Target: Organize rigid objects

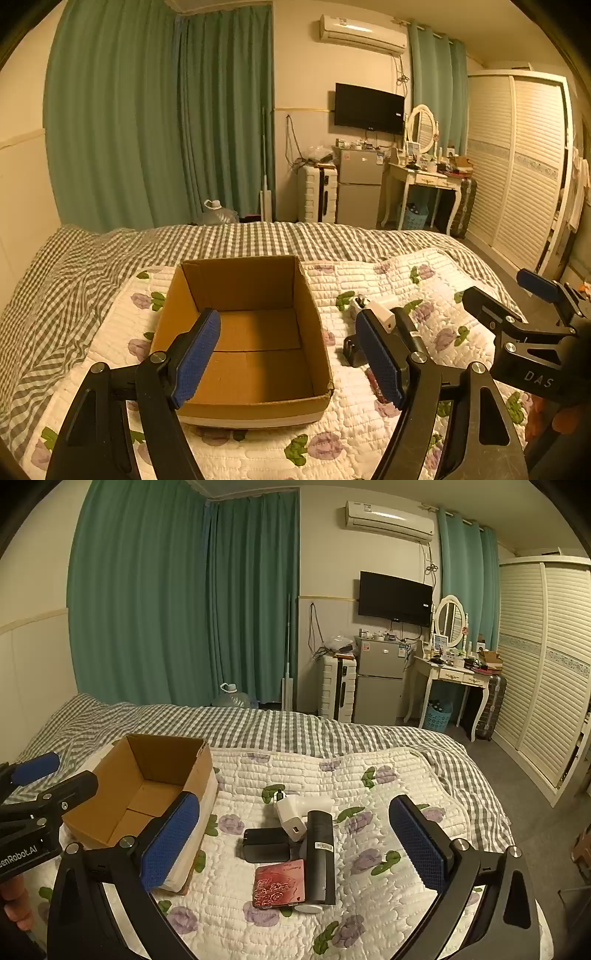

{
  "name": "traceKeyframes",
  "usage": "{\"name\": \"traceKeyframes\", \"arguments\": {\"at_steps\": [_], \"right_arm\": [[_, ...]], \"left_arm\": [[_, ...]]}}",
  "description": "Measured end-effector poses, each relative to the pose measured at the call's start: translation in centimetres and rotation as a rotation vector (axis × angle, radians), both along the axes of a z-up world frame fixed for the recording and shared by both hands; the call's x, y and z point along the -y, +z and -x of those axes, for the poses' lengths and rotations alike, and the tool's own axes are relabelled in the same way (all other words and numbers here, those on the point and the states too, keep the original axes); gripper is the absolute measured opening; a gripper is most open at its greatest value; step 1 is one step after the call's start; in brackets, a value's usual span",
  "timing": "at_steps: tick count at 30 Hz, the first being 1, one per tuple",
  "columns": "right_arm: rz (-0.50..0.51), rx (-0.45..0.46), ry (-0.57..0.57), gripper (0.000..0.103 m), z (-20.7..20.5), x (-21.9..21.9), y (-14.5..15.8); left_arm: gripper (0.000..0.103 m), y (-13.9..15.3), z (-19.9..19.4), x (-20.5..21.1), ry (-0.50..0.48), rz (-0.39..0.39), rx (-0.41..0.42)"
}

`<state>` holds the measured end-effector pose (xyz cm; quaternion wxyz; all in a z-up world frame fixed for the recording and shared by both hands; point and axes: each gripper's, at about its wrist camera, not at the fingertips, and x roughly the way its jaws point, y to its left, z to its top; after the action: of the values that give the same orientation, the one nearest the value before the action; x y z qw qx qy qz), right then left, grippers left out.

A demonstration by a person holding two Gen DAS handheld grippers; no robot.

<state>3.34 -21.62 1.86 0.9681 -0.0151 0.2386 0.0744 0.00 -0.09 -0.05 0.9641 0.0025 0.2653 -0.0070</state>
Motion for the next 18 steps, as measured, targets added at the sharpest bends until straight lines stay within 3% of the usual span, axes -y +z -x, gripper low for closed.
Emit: {"name": "traceKeyframes", "arguments": {"at_steps": [18], "right_arm": [[-0.001,-0.003,-0.001,0.103,-0.09,-0.18,-0.19]], "left_arm": [[0.078,-0.38,-0.04,-0.02,0.006,-0.016,-0.003]]}}
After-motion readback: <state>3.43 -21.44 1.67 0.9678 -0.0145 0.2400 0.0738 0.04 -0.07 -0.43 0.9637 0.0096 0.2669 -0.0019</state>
